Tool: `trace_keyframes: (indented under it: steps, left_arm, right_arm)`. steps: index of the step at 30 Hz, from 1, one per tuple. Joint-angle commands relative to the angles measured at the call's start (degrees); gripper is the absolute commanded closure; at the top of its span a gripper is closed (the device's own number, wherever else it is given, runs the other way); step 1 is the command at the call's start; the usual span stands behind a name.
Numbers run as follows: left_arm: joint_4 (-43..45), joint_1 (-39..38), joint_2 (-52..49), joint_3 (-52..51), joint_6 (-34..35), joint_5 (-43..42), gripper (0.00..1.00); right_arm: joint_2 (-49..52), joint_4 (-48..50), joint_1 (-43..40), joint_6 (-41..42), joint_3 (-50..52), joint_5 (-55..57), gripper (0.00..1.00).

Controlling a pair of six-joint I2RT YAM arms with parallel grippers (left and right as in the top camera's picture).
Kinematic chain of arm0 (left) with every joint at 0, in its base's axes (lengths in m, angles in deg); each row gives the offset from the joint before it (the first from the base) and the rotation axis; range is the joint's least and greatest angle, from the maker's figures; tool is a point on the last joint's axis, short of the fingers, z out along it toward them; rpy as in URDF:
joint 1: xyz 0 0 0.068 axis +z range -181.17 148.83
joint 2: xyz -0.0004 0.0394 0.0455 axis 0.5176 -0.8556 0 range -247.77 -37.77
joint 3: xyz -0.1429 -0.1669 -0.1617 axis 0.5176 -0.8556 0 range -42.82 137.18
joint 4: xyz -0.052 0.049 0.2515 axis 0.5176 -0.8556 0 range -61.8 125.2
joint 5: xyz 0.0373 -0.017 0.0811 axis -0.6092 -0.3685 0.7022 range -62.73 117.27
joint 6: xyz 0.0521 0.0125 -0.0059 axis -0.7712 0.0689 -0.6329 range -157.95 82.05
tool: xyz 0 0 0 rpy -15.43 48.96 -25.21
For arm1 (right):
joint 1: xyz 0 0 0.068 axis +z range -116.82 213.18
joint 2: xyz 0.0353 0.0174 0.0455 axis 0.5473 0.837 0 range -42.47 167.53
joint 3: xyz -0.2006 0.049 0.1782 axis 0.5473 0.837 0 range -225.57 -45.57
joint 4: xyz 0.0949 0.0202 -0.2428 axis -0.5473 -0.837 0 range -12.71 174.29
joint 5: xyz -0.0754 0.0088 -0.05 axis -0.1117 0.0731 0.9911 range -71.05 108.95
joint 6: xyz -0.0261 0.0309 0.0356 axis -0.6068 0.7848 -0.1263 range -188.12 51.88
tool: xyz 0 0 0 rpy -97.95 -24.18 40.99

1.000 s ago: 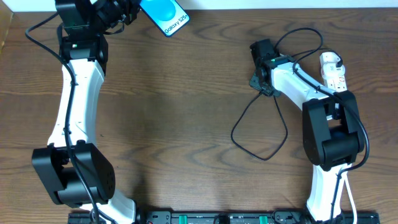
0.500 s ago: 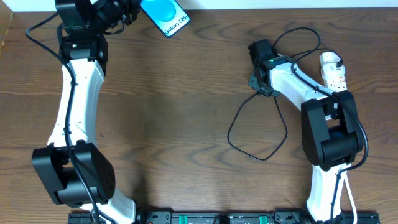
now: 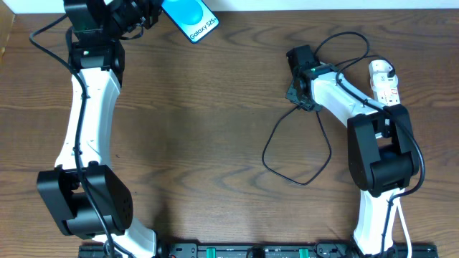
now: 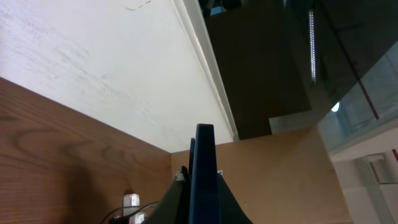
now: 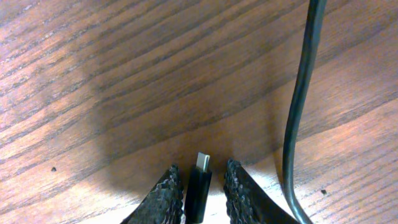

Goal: Plug charger to phone and switch on socket

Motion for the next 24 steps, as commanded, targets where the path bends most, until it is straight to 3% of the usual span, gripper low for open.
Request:
trace_keyframes:
  steps: [1,6,17,24]
  left_arm:
    - [0.55,0.09,0.13,0.63,0.02,-0.94,0.92]
    - [0.55,0.09,0.13,0.63,0.02,-0.94,0.92]
    - [0.55,0.09,0.13,0.63,0.02,-0.94,0.93]
    - [0.55,0.09,0.13,0.63,0.04,-1.14,0.93]
  right_arm:
    - [3.39,-1.81,0.76,0.04,1.27,-4.55,0.76]
    - [3.39,-2.64,0.76,0.04,1.27,-5.14,0.76]
    - [3.39,-2.36,0.76,0.04,1.27,-5.14,0.99]
    - [3.39,-1.57,0.76,-0.07,1.27,-5.77,0.99]
